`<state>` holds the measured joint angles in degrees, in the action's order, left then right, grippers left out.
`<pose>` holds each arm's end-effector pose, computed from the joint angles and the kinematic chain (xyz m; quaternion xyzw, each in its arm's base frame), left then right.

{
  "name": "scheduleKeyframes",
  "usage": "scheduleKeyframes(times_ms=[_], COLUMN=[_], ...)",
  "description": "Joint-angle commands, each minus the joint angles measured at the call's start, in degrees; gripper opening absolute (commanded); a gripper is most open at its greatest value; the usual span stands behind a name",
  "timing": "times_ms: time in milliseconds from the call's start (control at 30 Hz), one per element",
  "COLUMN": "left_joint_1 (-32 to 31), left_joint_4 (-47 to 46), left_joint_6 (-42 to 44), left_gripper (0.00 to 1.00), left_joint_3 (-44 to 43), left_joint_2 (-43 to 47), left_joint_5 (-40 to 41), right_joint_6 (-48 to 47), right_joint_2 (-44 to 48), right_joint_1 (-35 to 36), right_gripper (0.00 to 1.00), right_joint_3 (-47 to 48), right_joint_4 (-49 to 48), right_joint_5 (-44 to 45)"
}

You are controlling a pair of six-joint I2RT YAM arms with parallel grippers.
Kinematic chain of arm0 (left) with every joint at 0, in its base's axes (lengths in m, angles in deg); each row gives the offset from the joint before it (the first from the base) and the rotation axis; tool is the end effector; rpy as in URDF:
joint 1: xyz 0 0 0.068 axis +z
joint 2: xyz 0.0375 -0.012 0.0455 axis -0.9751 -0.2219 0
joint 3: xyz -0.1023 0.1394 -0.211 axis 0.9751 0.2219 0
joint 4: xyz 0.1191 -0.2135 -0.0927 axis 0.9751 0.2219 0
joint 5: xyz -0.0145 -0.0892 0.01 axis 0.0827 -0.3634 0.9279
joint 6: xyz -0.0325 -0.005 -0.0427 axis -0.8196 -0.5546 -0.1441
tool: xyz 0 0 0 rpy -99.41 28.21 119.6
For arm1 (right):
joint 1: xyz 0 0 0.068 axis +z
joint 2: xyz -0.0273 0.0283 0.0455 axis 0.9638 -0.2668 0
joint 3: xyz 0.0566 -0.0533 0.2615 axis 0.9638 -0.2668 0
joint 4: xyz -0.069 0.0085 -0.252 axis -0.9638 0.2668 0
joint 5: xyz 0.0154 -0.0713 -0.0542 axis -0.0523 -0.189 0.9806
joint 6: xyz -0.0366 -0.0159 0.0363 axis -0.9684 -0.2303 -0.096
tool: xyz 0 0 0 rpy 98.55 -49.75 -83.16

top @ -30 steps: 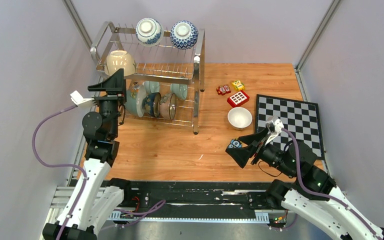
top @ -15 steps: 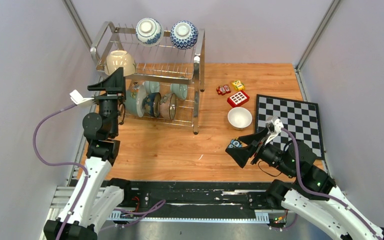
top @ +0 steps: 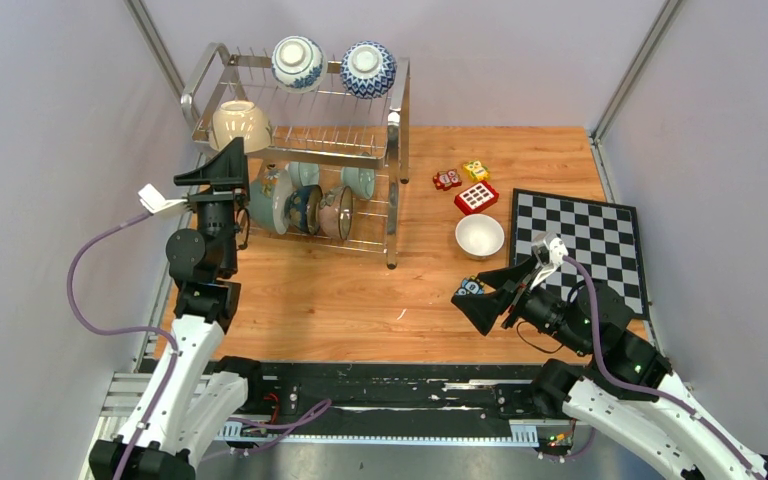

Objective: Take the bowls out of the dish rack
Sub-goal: Pick up the bowl from the dish rack.

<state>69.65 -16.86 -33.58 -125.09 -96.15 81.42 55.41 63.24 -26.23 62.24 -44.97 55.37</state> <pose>0.1762 -0.0146 0.3702 -0.3855 0.3935 -0.4965 0.6709 0.0579 0.0699 0.3401 -0.1708 0.6750 0.4556 0.5547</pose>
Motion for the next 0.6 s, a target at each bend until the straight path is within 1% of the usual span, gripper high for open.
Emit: scheduleKeyframes(times_ms=[0, 100, 267, 567], left_joint_1=[1.0, 1.4, 1.9, 2.3], left_joint_4=[-2.3, -5.1, -8.7, -12.6], left_joint_6=[1.3, 1.4, 0.9, 0.2], left_gripper=[0.79, 0.74, 0.70, 0.68], left_joint_3=[0.8, 1.1, 1.8, 2.4], left_joint_2=[-0.3, -1.3, -2.9, -5.8], left_joint_5=[2.0, 2.0, 1.1, 0.5], right_joint_6=[-0.5, -0.7, -1.1, -1.4], right_joint_2=[0.5, 0.5, 0.6, 1.4], right_joint_1=[0.5, 0.6, 0.6, 0.6], right_gripper=[0.94, 0.94, 0.94, 0.94], right_joint_3=[-0.2, -0.3, -0.8, -1.6], right_joint_4=[0.2, 0.3, 0.6, 2.1], right_joint_5=[1.0, 1.1, 1.8, 2.8])
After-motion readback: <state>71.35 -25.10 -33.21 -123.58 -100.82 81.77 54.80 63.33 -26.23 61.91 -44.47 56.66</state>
